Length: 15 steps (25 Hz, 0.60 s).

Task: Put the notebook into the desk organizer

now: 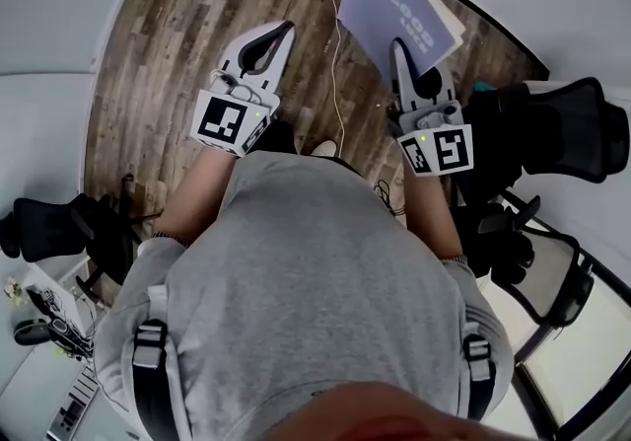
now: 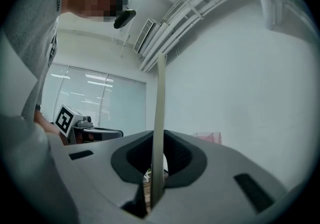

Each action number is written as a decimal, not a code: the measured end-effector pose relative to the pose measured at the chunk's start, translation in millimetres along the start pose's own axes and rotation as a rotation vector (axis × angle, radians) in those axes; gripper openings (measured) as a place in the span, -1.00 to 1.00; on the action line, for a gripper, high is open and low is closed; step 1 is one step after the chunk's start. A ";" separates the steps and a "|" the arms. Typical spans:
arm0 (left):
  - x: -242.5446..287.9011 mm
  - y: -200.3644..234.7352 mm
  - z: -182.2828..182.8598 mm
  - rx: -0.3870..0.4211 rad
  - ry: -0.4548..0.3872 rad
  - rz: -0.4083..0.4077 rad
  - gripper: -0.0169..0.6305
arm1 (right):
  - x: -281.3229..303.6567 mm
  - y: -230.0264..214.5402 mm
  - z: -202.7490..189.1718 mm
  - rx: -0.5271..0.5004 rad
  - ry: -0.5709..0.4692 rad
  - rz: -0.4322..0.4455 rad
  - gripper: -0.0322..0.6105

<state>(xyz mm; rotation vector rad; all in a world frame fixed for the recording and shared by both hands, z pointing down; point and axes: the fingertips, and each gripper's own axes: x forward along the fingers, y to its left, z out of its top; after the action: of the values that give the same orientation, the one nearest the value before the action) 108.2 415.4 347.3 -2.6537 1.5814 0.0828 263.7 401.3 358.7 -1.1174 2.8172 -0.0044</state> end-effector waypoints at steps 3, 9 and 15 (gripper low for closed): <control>12.1 22.1 -7.6 -0.010 0.004 0.006 -0.88 | 23.3 -5.8 -5.9 -0.001 0.007 0.006 -0.78; 48.2 80.5 -15.1 -0.022 -0.004 -0.007 -0.88 | 88.9 -21.7 -17.3 -0.005 0.031 0.000 -0.78; 82.8 154.8 -13.4 -0.026 -0.004 -0.042 -0.88 | 170.3 -30.7 -16.1 0.002 0.035 -0.020 -0.78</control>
<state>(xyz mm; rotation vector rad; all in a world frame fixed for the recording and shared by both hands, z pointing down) 11.6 268.3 352.1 -2.7027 1.5337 0.1074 159.8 261.9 358.8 -1.1556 2.8358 -0.0282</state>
